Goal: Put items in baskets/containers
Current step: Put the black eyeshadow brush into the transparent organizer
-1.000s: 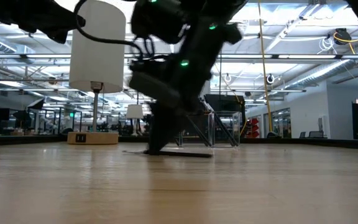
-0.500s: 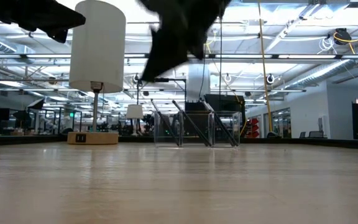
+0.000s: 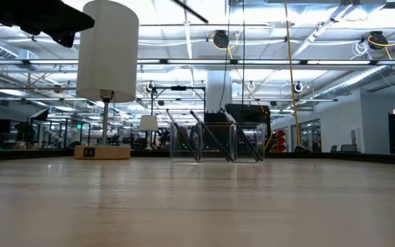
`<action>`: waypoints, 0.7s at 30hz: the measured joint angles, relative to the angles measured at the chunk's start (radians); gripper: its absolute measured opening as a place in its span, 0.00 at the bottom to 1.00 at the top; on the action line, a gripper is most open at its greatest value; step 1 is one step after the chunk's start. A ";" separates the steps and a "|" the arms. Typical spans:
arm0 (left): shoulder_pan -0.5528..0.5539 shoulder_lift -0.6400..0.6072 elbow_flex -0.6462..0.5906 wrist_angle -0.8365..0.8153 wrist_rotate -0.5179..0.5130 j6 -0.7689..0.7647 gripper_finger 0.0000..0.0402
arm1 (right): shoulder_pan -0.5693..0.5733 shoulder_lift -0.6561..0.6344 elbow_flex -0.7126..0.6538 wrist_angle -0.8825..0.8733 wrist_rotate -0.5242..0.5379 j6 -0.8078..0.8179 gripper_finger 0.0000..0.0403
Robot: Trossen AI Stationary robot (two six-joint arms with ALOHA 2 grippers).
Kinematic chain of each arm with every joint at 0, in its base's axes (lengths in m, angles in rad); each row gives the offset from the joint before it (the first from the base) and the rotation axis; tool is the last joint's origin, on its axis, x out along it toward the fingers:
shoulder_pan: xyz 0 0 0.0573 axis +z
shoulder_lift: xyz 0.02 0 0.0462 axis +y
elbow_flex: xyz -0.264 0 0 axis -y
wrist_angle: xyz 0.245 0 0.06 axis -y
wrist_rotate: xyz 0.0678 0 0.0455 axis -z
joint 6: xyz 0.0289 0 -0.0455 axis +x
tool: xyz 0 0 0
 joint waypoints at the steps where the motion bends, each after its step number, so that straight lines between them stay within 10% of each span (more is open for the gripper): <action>1: 0.000 0.000 0.000 0.000 0.000 0.000 0.10 | -0.003 -0.024 -0.026 0.052 -0.002 -0.018 0.00; 10: 0.000 0.000 0.000 0.000 0.000 0.000 0.10 | -0.115 -0.266 -0.538 0.737 -0.264 -0.069 0.00; 21: 0.000 0.000 0.000 0.000 -0.001 0.007 0.10 | -0.190 -0.252 -0.997 1.395 -0.268 -0.091 0.00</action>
